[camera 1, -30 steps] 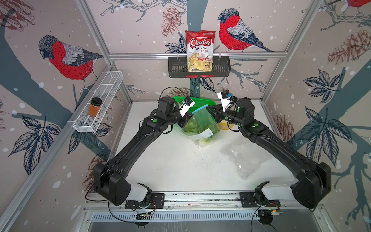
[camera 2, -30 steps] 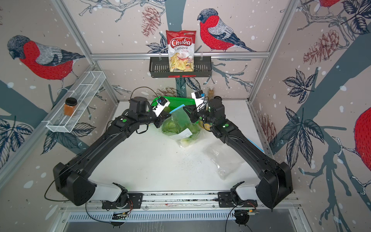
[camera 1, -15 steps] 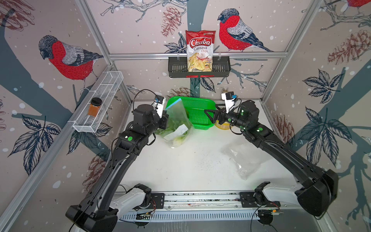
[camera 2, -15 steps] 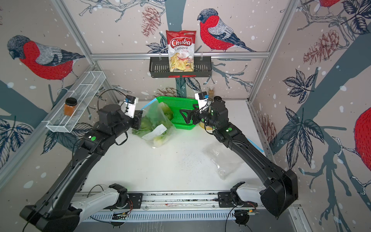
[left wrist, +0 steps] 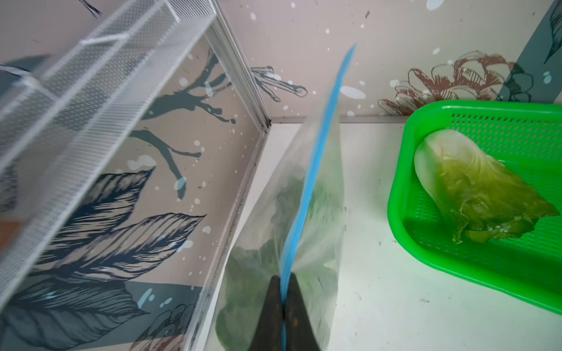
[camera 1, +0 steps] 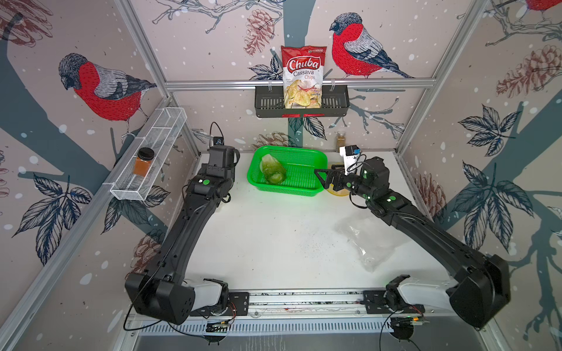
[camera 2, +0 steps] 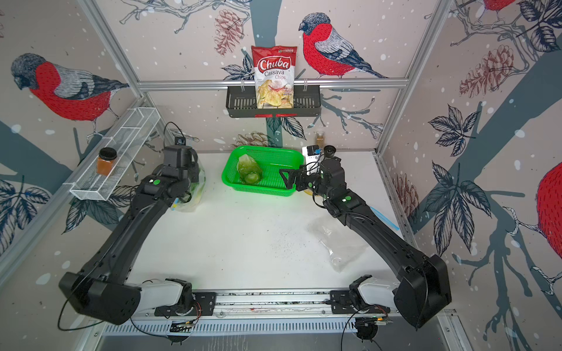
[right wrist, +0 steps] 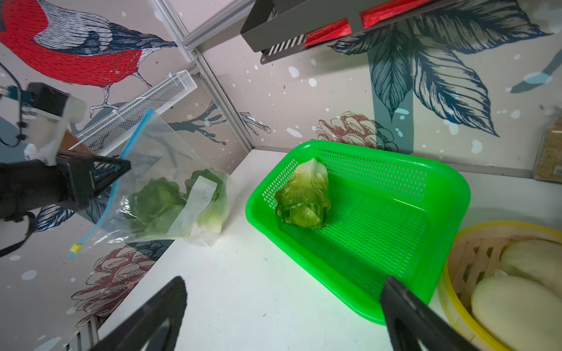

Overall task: Put the chinese cabbages into a zipper bag and zip it
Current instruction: Place the zipper food storage bag at the center of the board.

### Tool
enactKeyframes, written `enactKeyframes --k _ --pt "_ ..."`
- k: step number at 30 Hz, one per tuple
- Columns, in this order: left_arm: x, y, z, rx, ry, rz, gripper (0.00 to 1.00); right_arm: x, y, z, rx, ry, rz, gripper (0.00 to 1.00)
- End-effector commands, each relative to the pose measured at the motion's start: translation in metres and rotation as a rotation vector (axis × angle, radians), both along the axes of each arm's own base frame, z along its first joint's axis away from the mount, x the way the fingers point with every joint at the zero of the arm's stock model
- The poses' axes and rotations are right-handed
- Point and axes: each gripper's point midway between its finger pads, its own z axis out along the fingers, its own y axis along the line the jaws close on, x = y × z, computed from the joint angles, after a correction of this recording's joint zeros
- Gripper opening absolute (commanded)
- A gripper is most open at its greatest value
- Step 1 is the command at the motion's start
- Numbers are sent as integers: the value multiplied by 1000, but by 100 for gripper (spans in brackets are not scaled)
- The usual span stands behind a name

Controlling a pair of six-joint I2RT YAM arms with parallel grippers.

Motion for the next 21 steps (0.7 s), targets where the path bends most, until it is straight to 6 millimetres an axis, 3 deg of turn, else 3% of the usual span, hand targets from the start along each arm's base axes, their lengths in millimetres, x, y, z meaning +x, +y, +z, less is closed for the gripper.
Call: enactKeyframes --k 1,4,5,7,14,18,21 --pt "29 -47 -42 -217 0 -131 0 4 -6 -2 12 7 -27 100" --pt "47 -82 -92 -352 61 -215 0 8 -13 -8 12 26 -48 100" --pt "53 -86 -109 -374 82 -205 0 5 -17 0 26 11 -55 100" --pt "62 -89 -137 -393 140 -176 0 6 -22 -2 30 20 -67 100" --pt "78 -50 -184 -362 160 -6 0 12 -40 -11 48 52 -129 100" --pt "80 -10 -191 -378 140 76 0 16 -51 -16 53 83 -160 100" --pt "82 7 -187 -404 124 96 0 17 -58 -20 53 96 -189 100"
